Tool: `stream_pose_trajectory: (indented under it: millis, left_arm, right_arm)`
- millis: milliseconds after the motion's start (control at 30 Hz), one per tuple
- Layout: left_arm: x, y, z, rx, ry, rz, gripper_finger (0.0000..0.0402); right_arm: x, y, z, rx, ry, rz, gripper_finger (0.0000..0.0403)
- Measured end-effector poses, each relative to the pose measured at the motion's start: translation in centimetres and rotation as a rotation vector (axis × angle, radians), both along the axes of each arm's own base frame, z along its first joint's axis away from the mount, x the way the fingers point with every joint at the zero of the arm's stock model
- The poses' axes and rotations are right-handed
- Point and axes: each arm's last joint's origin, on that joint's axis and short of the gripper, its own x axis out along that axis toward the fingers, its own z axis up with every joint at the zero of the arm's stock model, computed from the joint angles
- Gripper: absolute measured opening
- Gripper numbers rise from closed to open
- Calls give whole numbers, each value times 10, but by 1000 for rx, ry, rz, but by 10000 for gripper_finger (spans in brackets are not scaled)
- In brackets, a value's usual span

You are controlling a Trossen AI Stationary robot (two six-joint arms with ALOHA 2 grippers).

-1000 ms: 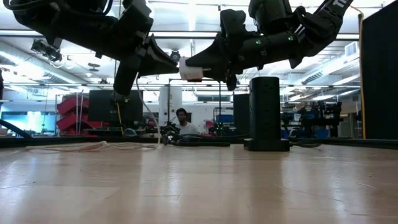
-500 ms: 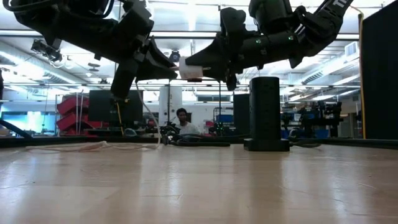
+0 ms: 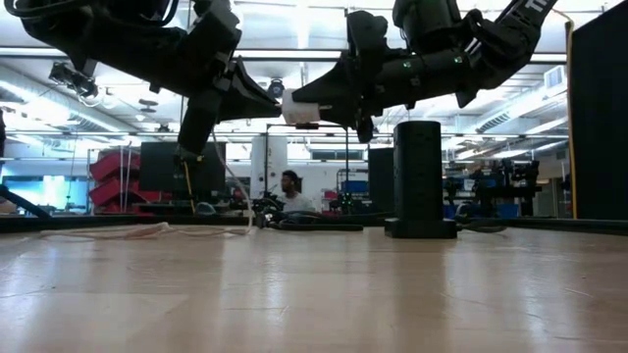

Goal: Plug in charger
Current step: Remove the charger cable from the charger adapter

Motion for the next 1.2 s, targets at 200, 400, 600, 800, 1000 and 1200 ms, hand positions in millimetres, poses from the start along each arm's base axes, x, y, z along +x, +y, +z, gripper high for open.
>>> stream_pose_trajectory:
  millis: [200,400,600,800,1000,1200]
  left_arm:
    - [-6,-1,-9,73,92,110,2]
    - [-19,2,-28,13,84,113,1]
    - [-25,6,-40,-166,47,-4,1]
    - [-26,22,-48,-428,48,-124,0]
    - [-26,36,-50,-554,52,-157,0]
    - [-28,45,-54,-625,83,-137,0]
  right_arm:
    - [-6,1,2,1,21,8,88]
    - [-17,3,8,-1,12,3,88]
    - [-18,25,6,-136,38,101,88]
    - [-21,60,3,-245,54,113,88]
    - [-29,80,-14,-246,163,19,88]
    - [-51,96,-31,-208,54,20,88]
